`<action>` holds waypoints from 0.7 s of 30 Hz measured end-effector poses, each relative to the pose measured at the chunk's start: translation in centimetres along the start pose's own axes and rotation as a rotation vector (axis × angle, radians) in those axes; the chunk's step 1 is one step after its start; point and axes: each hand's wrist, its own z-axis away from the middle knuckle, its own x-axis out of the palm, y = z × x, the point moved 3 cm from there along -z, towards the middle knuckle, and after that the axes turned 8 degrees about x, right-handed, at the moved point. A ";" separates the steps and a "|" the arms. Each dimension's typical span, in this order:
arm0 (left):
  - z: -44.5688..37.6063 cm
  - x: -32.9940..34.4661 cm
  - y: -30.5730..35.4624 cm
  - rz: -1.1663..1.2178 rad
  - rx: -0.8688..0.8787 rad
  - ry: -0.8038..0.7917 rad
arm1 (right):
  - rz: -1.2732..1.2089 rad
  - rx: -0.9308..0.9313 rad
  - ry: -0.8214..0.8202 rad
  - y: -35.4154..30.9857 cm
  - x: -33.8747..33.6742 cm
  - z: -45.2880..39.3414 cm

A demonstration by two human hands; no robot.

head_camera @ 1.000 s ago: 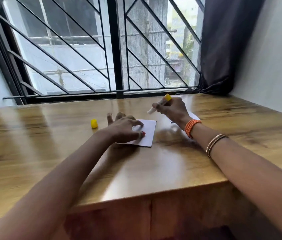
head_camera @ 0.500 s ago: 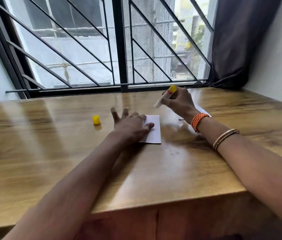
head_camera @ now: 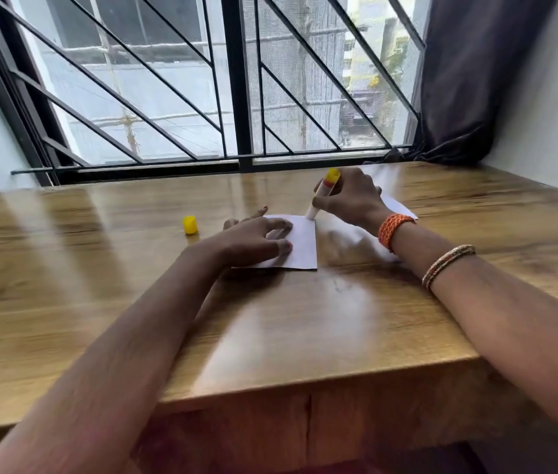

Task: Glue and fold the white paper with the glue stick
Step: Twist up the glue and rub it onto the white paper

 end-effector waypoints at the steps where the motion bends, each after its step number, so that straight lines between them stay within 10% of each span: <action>1: -0.2 0.2 -0.1 -0.012 -0.002 0.005 | 0.003 0.003 -0.006 0.0 0.0 0.0; 21: -0.9 1.3 0.4 -0.059 -0.010 0.078 | 0.045 0.005 -0.026 -0.7 -0.4 0.8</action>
